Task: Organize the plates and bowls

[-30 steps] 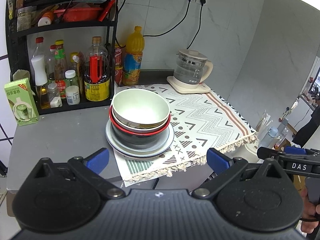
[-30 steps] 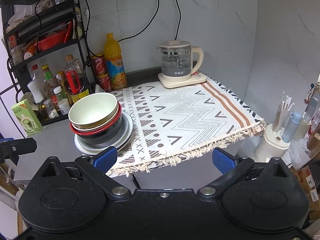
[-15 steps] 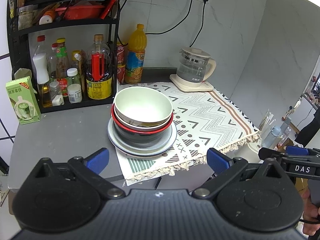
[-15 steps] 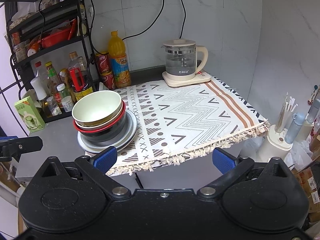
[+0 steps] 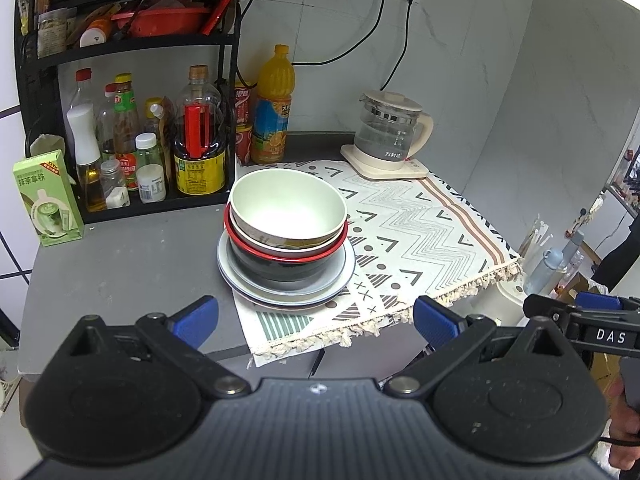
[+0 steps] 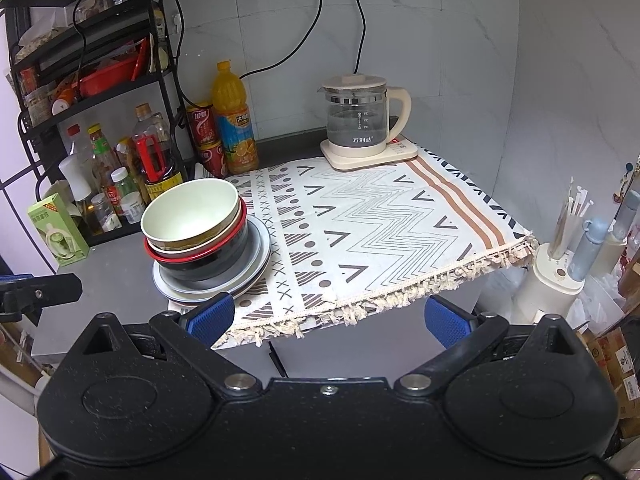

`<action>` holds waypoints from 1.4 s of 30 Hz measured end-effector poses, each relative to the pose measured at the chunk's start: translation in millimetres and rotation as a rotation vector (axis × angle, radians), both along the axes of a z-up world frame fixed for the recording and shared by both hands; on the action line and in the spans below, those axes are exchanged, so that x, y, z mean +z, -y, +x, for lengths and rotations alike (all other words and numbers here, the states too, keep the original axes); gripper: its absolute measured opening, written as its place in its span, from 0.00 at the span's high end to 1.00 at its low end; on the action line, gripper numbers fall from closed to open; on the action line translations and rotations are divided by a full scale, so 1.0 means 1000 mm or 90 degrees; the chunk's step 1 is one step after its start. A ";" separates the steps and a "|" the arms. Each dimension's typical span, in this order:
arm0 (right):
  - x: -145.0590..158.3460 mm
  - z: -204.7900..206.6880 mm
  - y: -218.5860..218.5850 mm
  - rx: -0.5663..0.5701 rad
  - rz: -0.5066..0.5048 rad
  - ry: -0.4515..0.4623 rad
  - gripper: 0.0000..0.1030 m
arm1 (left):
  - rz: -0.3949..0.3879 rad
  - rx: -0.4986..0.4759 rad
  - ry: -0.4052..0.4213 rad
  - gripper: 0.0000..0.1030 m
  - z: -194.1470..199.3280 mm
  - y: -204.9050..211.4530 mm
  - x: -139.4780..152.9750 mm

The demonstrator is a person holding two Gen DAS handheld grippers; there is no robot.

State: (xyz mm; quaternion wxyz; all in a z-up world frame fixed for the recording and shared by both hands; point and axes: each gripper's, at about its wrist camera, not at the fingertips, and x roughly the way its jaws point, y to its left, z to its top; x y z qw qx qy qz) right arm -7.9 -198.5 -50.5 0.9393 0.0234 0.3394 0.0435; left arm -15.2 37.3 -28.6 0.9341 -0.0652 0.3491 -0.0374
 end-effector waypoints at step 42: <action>0.002 -0.022 -0.007 0.029 0.024 -0.007 0.01 | 0.026 -0.016 0.019 0.03 -0.016 -0.003 0.001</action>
